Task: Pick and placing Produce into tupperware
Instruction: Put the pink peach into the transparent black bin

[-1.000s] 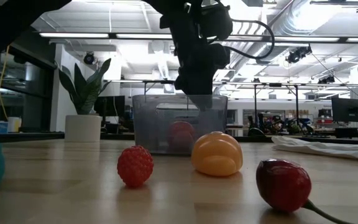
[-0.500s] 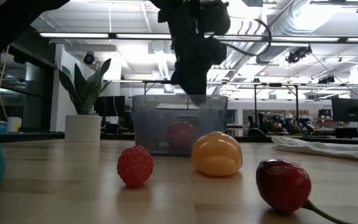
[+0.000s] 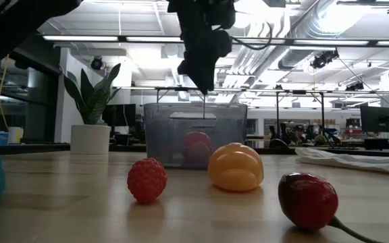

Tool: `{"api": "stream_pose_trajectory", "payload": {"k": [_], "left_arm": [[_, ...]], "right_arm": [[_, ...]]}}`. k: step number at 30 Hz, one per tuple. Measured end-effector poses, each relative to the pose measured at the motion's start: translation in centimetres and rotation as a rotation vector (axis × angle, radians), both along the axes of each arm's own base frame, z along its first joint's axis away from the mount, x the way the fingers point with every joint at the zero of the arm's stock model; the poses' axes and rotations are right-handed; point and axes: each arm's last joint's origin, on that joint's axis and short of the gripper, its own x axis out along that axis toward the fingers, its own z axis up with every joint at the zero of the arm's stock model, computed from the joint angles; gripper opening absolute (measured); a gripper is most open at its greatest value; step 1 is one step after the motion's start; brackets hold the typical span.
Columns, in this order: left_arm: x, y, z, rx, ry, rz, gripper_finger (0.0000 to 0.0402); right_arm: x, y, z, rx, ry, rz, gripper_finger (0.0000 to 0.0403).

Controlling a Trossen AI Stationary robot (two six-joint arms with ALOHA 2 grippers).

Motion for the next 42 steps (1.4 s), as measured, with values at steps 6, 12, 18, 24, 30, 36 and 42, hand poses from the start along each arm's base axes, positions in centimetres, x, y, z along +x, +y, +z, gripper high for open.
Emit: {"api": "stream_pose_trajectory", "payload": {"k": [6,12,18,24,30,36,42], "left_arm": [[-1.9,2.8,1.0,0.001,0.030,0.081,0.0152],[-3.6,5.3,1.0,-0.013,0.057,0.151,0.0152],[-5.2,7.8,1.0,-0.018,0.061,0.222,0.0152],[-7.7,10.5,0.9,-0.050,0.094,0.337,0.0152],[-9.7,12.4,0.8,-0.069,0.113,0.418,0.0152],[-10.7,13.2,-2.0,-0.117,0.187,0.516,0.0152],[-10.5,12.4,-6.6,-0.161,0.259,0.503,0.0152]], "right_arm": [[0.0,0.0,0.0,-0.009,0.004,-0.009,0.0140],[0.0,0.0,0.0,-0.011,0.005,-0.014,0.0140],[0.0,-0.1,0.0,-0.011,0.001,-0.035,0.0140],[0.0,-0.1,0.0,-0.008,-0.002,-0.043,0.0140],[0.0,-0.1,0.0,0.002,-0.009,-0.056,0.0140],[0.0,-0.1,0.0,0.001,-0.014,-0.057,0.0140],[0.1,-0.1,0.0,0.002,-0.014,-0.058,0.0140]]}}
